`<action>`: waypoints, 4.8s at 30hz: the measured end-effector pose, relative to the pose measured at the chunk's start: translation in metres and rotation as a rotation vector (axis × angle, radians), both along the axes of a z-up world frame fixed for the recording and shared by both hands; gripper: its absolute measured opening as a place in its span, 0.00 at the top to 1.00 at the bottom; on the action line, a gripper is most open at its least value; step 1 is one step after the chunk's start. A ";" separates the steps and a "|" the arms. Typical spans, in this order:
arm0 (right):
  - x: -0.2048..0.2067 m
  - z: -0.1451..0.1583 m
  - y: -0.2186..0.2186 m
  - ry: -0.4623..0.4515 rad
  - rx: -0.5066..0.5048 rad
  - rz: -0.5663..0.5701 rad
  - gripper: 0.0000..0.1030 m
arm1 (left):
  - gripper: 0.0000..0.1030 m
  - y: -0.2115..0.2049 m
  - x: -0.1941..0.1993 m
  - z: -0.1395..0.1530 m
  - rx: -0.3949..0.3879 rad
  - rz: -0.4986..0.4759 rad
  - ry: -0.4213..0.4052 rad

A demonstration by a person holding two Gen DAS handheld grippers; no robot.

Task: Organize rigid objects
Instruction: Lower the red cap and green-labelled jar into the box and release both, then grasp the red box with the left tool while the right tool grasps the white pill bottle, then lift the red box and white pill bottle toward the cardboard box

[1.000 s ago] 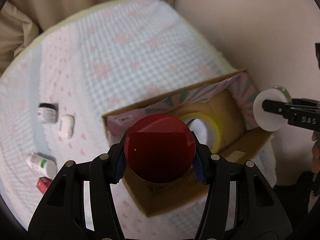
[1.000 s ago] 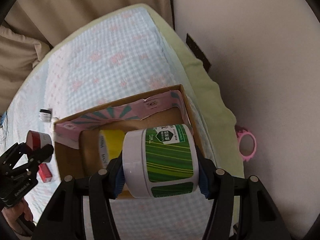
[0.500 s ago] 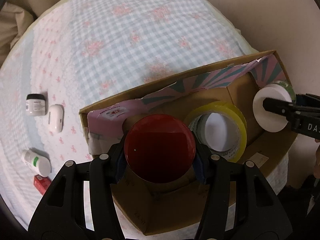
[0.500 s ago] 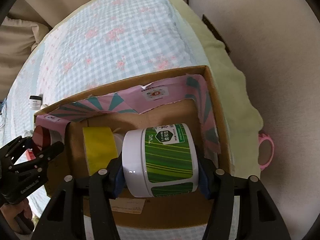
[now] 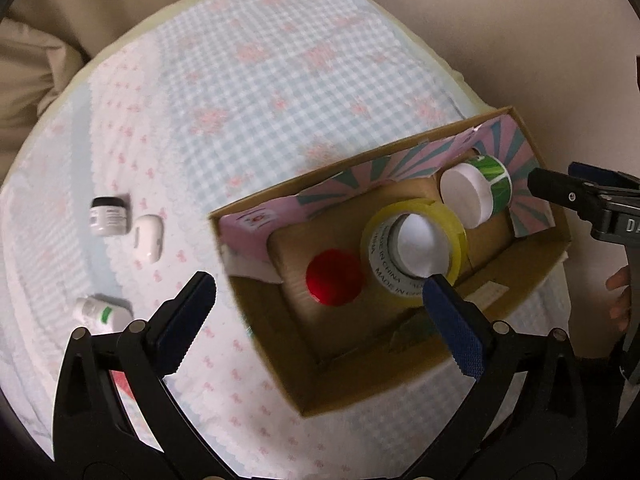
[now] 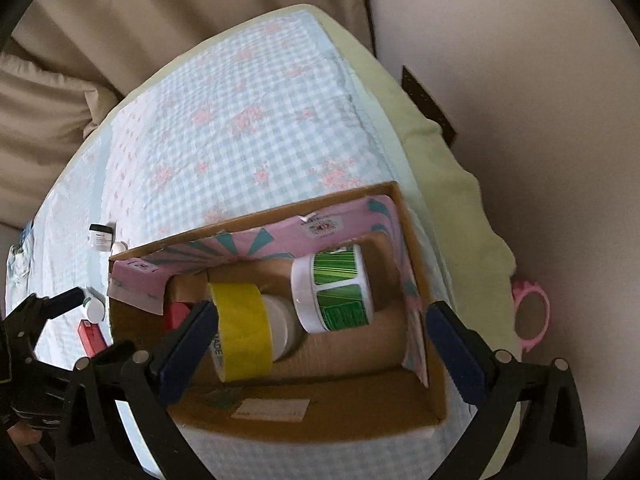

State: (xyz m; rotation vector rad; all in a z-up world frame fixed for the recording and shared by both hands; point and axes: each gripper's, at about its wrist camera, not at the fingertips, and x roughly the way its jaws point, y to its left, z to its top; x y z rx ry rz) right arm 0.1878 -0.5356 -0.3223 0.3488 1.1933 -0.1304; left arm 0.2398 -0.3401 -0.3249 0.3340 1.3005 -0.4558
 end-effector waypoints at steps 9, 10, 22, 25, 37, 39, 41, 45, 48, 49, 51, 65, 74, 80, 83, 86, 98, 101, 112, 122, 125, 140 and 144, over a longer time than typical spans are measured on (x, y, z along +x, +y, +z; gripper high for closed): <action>-0.017 0.039 0.010 -0.013 -0.019 -0.008 0.00 | 0.00 0.033 -0.026 0.060 -0.037 0.031 -0.084; -0.021 0.047 0.014 -0.019 -0.023 -0.009 0.00 | 0.00 0.038 -0.030 0.067 -0.044 0.036 -0.092; -0.067 0.127 0.078 -0.134 -0.129 0.085 0.00 | 0.00 0.137 -0.089 0.136 -0.106 0.214 -0.188; -0.071 0.138 0.103 -0.185 -0.164 0.150 0.00 | 0.00 0.174 -0.104 0.141 -0.081 0.296 -0.209; -0.038 0.110 0.203 -0.225 -0.110 0.413 0.00 | 0.00 0.292 -0.131 0.108 -0.044 0.637 -0.182; -0.028 0.102 0.216 -0.214 -0.096 0.454 0.00 | 0.00 0.302 -0.129 0.094 -0.066 0.682 -0.163; -0.017 0.099 0.230 -0.203 -0.088 0.500 0.00 | 0.00 0.309 -0.126 0.083 -0.094 0.714 -0.142; 0.006 0.102 0.258 -0.185 -0.084 0.590 0.00 | 0.00 0.318 -0.115 0.060 -0.131 0.786 -0.108; 0.030 0.101 0.289 -0.178 -0.101 0.702 0.00 | 0.00 0.323 -0.102 0.039 -0.149 0.826 -0.087; 0.037 0.099 0.299 -0.174 -0.115 0.738 0.00 | 0.00 0.325 -0.096 0.031 -0.154 0.836 -0.079; 0.052 0.091 0.319 -0.166 -0.130 0.804 0.00 | 0.00 0.330 -0.086 0.016 -0.165 0.856 -0.066; 0.144 -0.054 0.469 0.071 -0.187 1.260 0.09 | 0.11 0.355 -0.034 -0.111 -0.160 0.992 0.084; 0.155 -0.118 0.504 0.200 -0.213 1.358 0.18 | 0.23 0.348 -0.020 -0.143 -0.151 0.990 0.127; 0.159 -0.135 0.513 0.235 -0.211 1.374 0.27 | 0.36 0.341 -0.010 -0.152 -0.163 0.986 0.138; 0.162 -0.142 0.519 0.247 -0.206 1.375 0.35 | 0.42 0.334 0.001 -0.159 -0.165 0.979 0.149; 0.161 -0.147 0.523 0.255 -0.199 1.381 0.46 | 0.42 0.331 0.001 -0.163 -0.174 0.995 0.145; 0.151 -0.158 0.542 0.234 -0.220 1.389 0.55 | 0.59 0.359 -0.011 -0.156 -0.242 1.011 0.129; 0.142 -0.155 0.541 0.220 -0.239 1.377 0.55 | 0.60 0.364 -0.018 -0.151 -0.244 1.012 0.112; 0.114 -0.126 0.514 0.167 -0.218 1.270 0.55 | 0.61 0.391 -0.054 -0.117 -0.262 1.024 0.051; 0.097 -0.039 0.451 0.070 -0.090 1.040 0.55 | 0.61 0.374 -0.079 -0.018 -0.259 0.908 -0.060; 0.081 -0.004 0.425 0.025 -0.047 0.944 0.55 | 0.61 0.356 -0.080 0.021 -0.261 0.841 -0.105; -0.006 0.108 0.231 -0.132 0.073 0.474 0.55 | 0.61 0.197 -0.069 0.156 -0.367 0.476 -0.206; -0.023 0.114 0.176 -0.132 0.064 0.366 0.55 | 0.61 0.156 -0.062 0.158 -0.401 0.410 -0.174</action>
